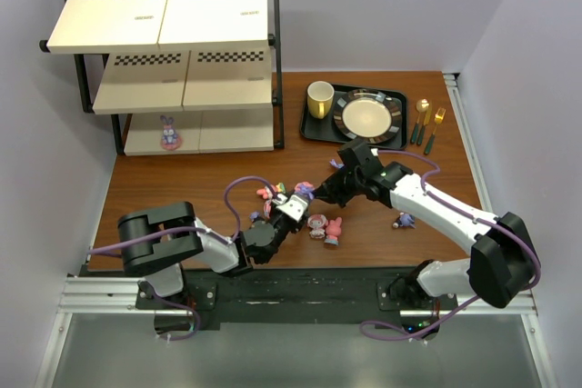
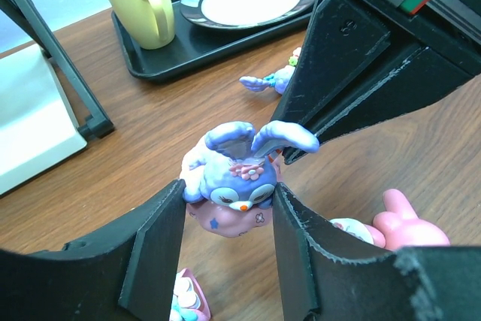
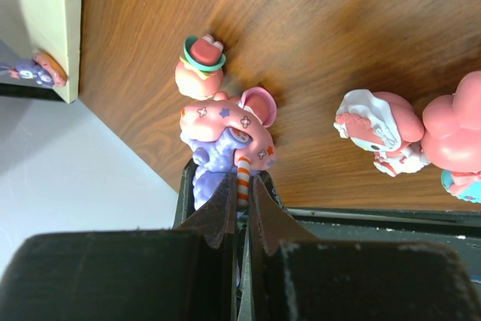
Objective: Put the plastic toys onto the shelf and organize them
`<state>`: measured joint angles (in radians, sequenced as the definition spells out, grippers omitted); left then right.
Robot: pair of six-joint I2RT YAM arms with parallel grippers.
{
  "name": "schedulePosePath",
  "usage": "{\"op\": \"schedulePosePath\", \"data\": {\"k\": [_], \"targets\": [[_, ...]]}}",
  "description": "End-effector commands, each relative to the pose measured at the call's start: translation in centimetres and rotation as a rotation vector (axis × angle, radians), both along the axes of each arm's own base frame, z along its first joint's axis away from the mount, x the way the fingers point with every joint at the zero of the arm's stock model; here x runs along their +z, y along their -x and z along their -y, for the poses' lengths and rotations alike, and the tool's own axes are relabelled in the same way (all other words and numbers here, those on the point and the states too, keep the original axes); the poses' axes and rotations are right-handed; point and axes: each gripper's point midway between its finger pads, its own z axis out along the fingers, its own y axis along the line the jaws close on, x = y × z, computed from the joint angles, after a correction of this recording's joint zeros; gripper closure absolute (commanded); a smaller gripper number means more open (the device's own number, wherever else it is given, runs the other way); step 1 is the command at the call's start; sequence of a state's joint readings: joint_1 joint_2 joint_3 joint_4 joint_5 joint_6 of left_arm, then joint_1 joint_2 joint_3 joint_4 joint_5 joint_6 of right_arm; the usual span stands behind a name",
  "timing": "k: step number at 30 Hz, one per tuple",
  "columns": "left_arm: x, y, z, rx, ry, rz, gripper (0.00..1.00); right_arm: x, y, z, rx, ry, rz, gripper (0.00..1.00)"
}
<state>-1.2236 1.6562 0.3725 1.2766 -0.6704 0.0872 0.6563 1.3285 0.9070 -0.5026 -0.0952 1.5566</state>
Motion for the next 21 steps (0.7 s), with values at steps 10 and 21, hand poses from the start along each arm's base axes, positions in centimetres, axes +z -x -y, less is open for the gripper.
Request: {"op": "schedulePosePath", "data": {"k": [10,21], "targets": [[13.3,0.2,-3.3,-0.021,0.611,0.192,1.0,0.1,0.2,-0.2,0.021,-0.008,0.057,0.41],[11.7,-1.8,-9.0,0.11,0.621,0.144,1.0,0.7,-1.2,2.0,0.078,0.074,0.208,0.04]]}}
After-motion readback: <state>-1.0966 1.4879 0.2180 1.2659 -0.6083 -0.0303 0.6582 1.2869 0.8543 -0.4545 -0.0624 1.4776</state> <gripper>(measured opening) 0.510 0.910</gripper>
